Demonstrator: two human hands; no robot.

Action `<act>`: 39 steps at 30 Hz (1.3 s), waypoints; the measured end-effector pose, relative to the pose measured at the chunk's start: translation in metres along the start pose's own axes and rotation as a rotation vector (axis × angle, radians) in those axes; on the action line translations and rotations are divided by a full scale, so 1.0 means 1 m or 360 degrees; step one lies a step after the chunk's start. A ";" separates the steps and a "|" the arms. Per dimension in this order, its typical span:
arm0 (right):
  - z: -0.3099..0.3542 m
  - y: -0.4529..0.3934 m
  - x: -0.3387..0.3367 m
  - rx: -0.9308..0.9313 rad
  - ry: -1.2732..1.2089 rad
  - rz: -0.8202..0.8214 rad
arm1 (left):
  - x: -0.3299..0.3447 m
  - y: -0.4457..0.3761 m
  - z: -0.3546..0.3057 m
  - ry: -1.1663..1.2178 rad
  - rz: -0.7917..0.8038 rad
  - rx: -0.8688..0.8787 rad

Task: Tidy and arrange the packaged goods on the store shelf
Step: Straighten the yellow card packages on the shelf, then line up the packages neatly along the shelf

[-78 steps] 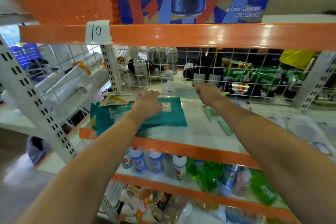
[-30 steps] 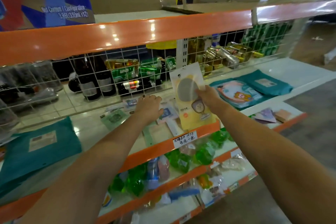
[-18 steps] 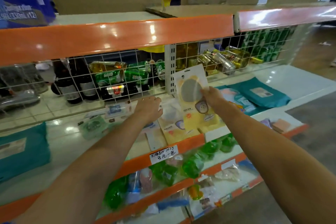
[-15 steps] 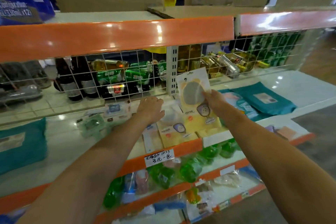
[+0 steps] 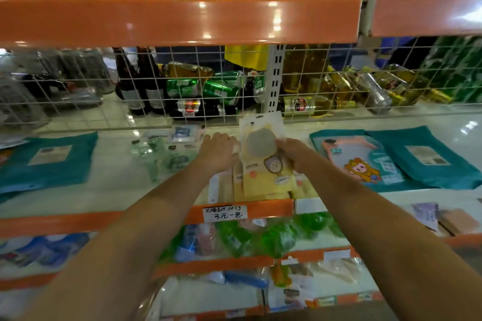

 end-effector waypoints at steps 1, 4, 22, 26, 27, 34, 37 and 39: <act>-0.004 -0.005 0.005 0.0020 0.0027 0.0022 | 0.000 0.001 0.003 -0.0008 -0.0005 -0.0013; -0.009 -0.010 0.017 0.0018 0.0114 0.0078 | -0.002 0.001 0.012 -0.0024 -0.0023 -0.0037; 0.010 0.003 0.020 -0.0487 0.0999 -0.0053 | -0.002 0.002 0.017 -0.0005 -0.0027 0.0058; 0.014 0.006 0.023 -0.0571 0.1140 -0.0157 | -0.002 -0.001 0.022 0.0004 -0.0006 0.0061; 0.012 0.004 0.023 -0.0571 0.1170 -0.0173 | -0.002 -0.001 0.022 0.0008 -0.0002 0.0066; 0.008 0.005 0.020 -0.0609 0.1322 -0.0280 | -0.001 0.000 0.022 -0.0004 0.0013 0.0095; 0.008 0.006 0.019 -0.0626 0.1324 -0.0316 | 0.002 0.000 0.022 -0.0024 0.0007 0.0101; 0.008 0.006 0.019 -0.0639 0.1288 -0.0329 | 0.002 0.000 0.021 -0.0021 0.0015 0.0096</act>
Point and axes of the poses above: each hand's wrist, its own y-axis away from the middle knuckle, its own x-axis out of the palm, z = x × y, the point moved 9 cm from there along -y, towards the middle knuckle, and after that the axes turned 12 degrees about -z, right-handed, at the moved point
